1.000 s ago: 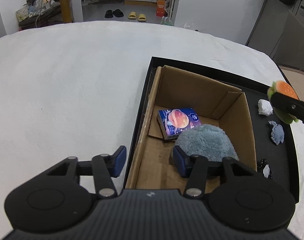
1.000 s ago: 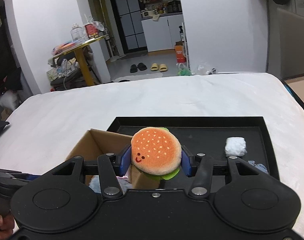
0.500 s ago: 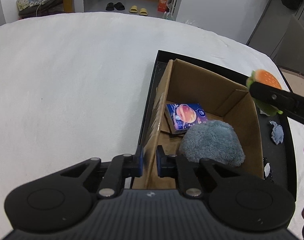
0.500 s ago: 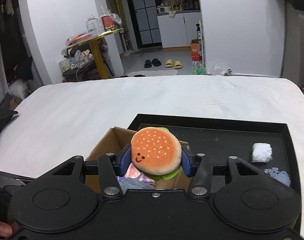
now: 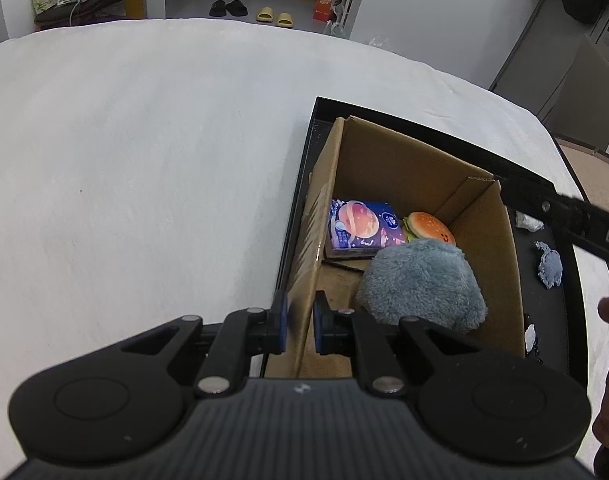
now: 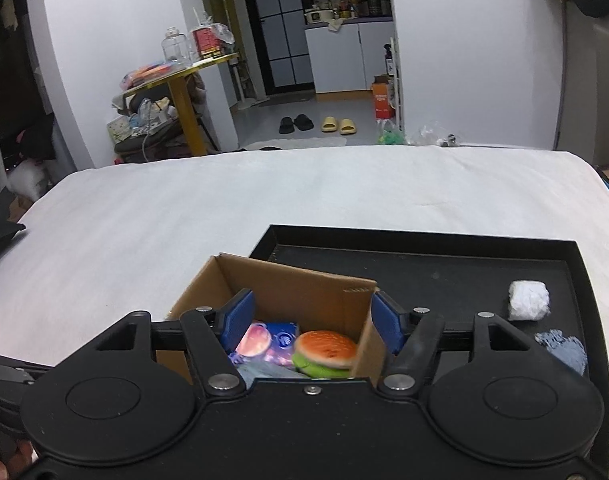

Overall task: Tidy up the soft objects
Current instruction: 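Lower the burger plush into the box and open the right gripper, then grasp the black heart-shaped plush on the tray with the right gripper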

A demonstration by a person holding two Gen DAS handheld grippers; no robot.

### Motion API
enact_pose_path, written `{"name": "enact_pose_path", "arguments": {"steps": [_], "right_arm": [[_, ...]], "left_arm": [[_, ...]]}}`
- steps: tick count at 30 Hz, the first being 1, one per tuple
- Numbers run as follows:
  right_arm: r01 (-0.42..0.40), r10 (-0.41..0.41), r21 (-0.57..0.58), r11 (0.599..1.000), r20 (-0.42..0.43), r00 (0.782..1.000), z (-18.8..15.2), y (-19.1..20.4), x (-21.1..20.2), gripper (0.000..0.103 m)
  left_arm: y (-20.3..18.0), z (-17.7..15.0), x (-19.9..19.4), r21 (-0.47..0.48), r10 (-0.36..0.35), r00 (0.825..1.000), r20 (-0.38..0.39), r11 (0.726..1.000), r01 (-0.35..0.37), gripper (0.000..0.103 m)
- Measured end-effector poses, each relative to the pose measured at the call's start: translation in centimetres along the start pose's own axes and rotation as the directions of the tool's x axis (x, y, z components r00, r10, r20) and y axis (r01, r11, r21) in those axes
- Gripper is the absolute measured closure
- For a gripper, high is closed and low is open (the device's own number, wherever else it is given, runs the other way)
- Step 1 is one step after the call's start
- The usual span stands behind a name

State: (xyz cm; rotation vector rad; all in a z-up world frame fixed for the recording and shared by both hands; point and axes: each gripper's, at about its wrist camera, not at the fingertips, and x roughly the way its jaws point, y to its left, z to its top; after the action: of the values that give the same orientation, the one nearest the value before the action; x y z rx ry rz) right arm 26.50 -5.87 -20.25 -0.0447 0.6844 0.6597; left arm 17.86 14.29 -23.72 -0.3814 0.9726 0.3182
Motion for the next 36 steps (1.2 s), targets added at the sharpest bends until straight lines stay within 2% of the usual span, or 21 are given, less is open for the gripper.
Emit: {"name": "enact_pose_path", "arguments": {"steps": [11,19,22,24,27,34,36], "right_arm": [[0.017,-0.016,0.031,0.999,-0.048,0.999,-1.4,-1.5,-0.7,0.039],[0.019,-0.013,0.072,0.997,-0.08,0.997,-2.1,-3.3,-1.3,0.039],[0.029,-0.022,0.076,0.997,-0.095,0.995,-2.4,-4.2,-1.6,0.039],[0.033,-0.024,0.083,0.996,-0.105,0.994,-2.7,-4.7,-1.8,0.039],[0.04,-0.028,0.095,0.995,-0.124,0.992,-3.2,-5.6,-1.8,0.039],[0.046,-0.021,0.13,0.99,-0.188,0.982,-4.7,-7.6,-1.7,0.035],[0.048,-0.019,0.138,0.989,-0.201,0.979,-5.1,-8.1,-1.6,0.031]], "left_arm": [[-0.4,0.0,-0.1,0.015,0.021,1.0,0.001,1.0,-0.021,0.091],[-1.3,0.1,-0.7,0.04,0.057,0.998,0.019,0.998,-0.057,0.086],[-1.5,0.1,-0.7,0.039,0.065,0.998,0.019,0.997,-0.066,0.078],[-1.6,0.1,-0.7,0.035,0.072,0.997,0.015,0.997,-0.072,0.066],[-2.1,0.0,-0.6,0.032,0.08,0.997,0.013,0.996,-0.08,0.058],[-3.7,-0.1,-0.7,0.058,0.083,0.996,0.022,0.995,-0.085,0.049],[-4.0,-0.1,-0.6,0.06,0.092,0.996,0.023,0.994,-0.093,0.047]]}}
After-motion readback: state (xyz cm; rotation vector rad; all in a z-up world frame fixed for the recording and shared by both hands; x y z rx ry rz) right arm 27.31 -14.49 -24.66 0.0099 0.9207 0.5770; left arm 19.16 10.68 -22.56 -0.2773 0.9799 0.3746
